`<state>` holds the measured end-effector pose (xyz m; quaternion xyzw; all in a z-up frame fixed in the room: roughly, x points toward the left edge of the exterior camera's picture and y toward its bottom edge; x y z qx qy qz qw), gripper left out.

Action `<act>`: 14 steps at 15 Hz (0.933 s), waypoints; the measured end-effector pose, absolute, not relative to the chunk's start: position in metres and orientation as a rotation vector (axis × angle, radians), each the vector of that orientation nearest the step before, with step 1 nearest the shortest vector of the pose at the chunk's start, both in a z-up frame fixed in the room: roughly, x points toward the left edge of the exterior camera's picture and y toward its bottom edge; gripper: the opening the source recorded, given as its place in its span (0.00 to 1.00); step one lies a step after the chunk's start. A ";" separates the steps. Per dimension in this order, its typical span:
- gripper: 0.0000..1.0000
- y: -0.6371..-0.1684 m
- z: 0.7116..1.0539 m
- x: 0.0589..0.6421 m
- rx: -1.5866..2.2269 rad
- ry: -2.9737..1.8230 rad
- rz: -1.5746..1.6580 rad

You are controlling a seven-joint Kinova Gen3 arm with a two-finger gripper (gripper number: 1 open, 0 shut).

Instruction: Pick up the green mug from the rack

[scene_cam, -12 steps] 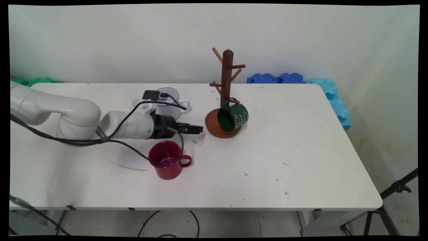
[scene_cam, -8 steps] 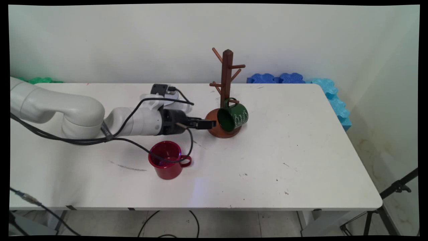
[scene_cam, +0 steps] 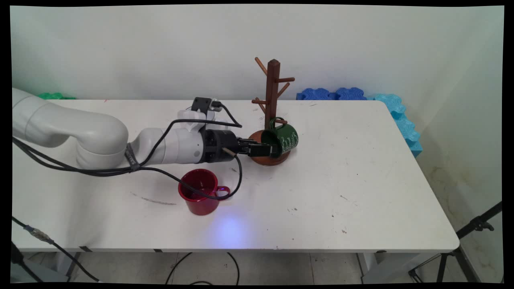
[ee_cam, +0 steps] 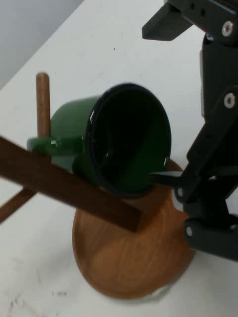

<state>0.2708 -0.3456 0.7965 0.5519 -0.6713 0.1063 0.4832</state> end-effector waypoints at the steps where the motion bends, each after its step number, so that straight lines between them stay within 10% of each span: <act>1: 1.00 -0.346 0.797 0.267 1.335 -1.635 0.256; 14: 1.00 -0.378 0.784 0.223 1.293 -1.632 0.262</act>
